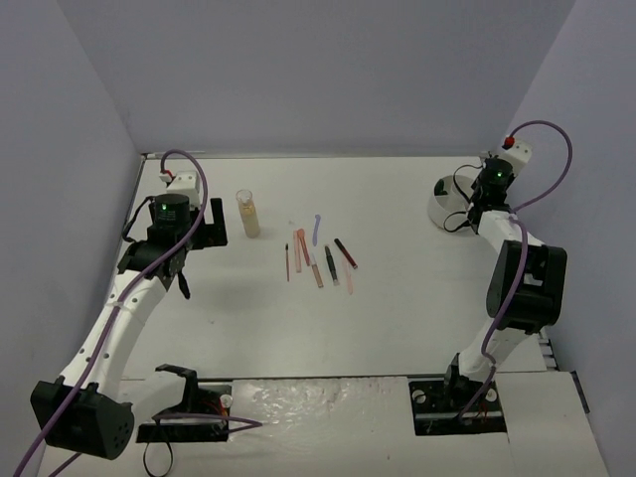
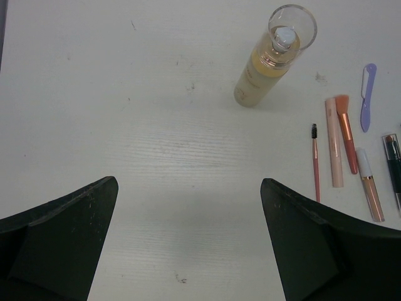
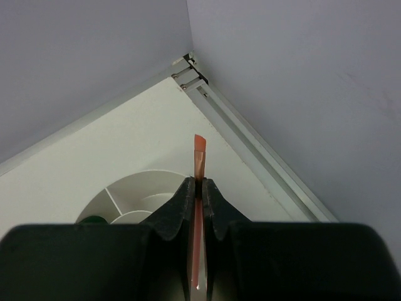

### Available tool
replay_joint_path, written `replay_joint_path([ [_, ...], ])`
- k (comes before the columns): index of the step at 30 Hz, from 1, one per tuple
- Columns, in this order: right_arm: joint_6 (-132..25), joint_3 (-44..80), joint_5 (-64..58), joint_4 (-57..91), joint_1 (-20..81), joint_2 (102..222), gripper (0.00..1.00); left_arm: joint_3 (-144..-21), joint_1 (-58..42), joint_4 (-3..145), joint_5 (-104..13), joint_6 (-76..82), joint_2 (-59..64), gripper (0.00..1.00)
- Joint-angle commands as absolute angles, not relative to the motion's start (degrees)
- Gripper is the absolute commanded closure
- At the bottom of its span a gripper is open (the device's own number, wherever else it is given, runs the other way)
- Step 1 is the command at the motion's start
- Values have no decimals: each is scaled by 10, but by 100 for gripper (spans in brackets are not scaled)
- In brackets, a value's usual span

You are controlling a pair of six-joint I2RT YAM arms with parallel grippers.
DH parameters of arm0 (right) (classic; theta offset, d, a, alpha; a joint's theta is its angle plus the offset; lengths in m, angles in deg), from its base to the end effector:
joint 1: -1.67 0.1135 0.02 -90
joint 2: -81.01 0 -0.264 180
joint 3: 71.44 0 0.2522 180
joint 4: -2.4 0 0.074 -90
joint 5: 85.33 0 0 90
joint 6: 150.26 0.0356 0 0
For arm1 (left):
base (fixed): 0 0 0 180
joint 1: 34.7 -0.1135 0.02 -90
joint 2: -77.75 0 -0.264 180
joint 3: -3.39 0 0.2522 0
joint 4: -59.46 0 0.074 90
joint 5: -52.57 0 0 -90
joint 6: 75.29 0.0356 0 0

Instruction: Organize the makeup

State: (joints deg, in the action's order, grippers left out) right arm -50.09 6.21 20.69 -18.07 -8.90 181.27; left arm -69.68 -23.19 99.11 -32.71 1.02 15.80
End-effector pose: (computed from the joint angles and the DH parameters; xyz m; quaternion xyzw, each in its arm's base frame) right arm 0.3993 -0.0845 0.2723 0.2235 0.6841 -0.1028 0.6867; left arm 0.2353 -0.0449 0.3428 -0.0374 0.8583 -0.0768 0.5061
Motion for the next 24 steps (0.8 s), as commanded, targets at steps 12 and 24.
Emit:
replay_joint_path([
  [12, -470, 47, 185, -266, -91, 1829, 90, -734, -236, 981, -320, 8, 160, 3],
  [24, -457, 23, 173, -215, -91, 1735, 58, -736, -236, 984, -330, 1, 164, 3],
])
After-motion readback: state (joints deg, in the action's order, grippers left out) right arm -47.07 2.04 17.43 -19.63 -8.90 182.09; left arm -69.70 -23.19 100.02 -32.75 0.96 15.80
